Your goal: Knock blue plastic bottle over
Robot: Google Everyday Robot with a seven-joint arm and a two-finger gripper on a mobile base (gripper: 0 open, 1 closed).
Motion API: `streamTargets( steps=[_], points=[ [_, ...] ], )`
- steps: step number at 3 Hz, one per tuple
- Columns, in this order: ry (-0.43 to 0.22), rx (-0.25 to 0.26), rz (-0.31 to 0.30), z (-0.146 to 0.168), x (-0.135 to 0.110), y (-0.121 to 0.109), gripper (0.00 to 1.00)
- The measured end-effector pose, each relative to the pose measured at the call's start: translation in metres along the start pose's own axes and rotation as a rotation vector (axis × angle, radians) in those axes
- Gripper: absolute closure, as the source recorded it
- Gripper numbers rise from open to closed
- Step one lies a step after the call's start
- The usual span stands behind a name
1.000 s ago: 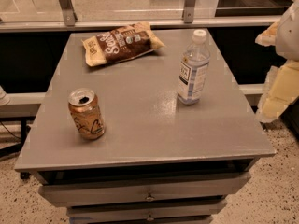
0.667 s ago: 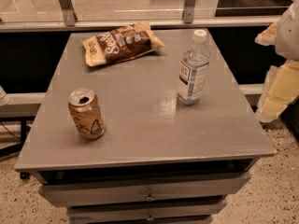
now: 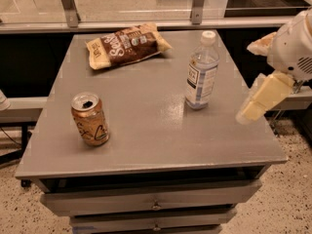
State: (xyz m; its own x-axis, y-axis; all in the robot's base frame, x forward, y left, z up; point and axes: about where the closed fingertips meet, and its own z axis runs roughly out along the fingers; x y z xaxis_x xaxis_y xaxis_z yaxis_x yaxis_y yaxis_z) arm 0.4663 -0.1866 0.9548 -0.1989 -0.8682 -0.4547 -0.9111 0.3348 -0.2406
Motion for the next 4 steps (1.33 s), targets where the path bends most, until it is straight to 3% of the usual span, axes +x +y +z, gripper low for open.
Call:
streamTargets(
  steps=[2, 4],
  points=[
    [-0.22, 0.09, 0.094, 0.045, -0.02, -0.023, 0.0],
    [-0.36, 0.14, 0.23, 0.08, -0.068, -0.035, 0.0]
  ],
)
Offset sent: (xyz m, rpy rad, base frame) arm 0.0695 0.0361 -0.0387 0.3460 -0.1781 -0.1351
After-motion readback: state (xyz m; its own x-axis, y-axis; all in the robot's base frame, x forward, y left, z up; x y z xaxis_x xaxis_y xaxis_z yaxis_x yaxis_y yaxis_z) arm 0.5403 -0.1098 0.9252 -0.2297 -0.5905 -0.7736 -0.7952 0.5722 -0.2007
